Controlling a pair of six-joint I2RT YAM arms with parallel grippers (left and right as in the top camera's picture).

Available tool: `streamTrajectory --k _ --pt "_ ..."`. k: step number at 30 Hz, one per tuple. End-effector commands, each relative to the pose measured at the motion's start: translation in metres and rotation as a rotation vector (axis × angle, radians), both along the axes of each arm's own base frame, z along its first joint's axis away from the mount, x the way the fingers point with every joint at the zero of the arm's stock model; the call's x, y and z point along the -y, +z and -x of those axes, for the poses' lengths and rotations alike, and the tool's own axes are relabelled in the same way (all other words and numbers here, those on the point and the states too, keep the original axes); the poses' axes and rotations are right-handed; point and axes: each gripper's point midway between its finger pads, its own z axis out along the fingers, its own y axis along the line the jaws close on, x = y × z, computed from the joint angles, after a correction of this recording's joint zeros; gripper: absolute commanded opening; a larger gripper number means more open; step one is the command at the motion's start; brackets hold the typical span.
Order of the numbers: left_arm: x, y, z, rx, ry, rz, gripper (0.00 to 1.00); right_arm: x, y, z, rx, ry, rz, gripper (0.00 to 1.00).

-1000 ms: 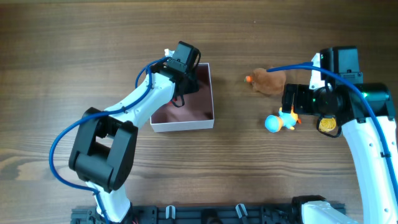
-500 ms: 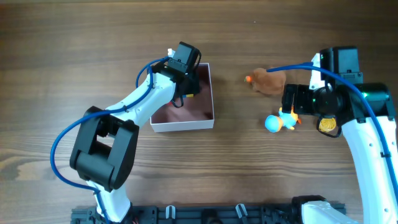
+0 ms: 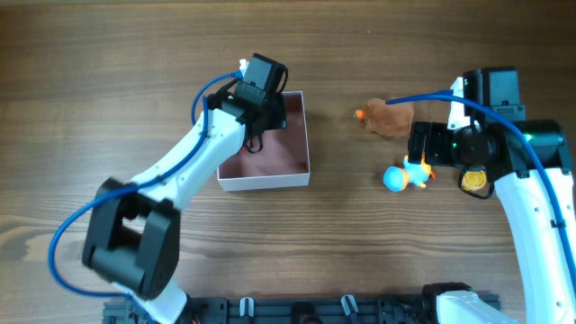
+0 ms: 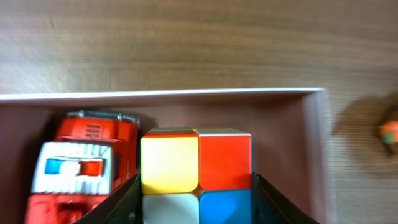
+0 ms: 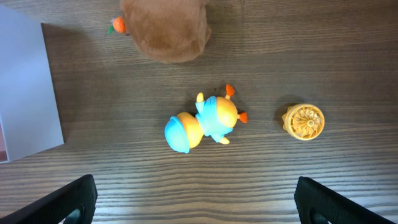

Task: Pack container
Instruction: 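Carry the colour cube into the box beside the truck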

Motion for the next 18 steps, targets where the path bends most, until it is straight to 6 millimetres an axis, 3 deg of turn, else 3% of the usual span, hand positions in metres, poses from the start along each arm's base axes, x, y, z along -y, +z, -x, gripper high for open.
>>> streamTrajectory --k 1,8,18 --pt "0.002 0.031 0.000 0.098 -0.032 -0.055 0.51 0.002 0.006 -0.005 0.016 -0.004 0.015 1.00" --pt "-0.002 0.008 0.007 0.028 -0.036 -0.094 0.50 0.002 0.006 -0.005 0.013 -0.004 0.015 1.00" --pt "-0.010 -0.062 0.006 -0.108 -0.022 -0.163 0.52 0.002 0.005 -0.003 0.005 -0.004 0.016 1.00"
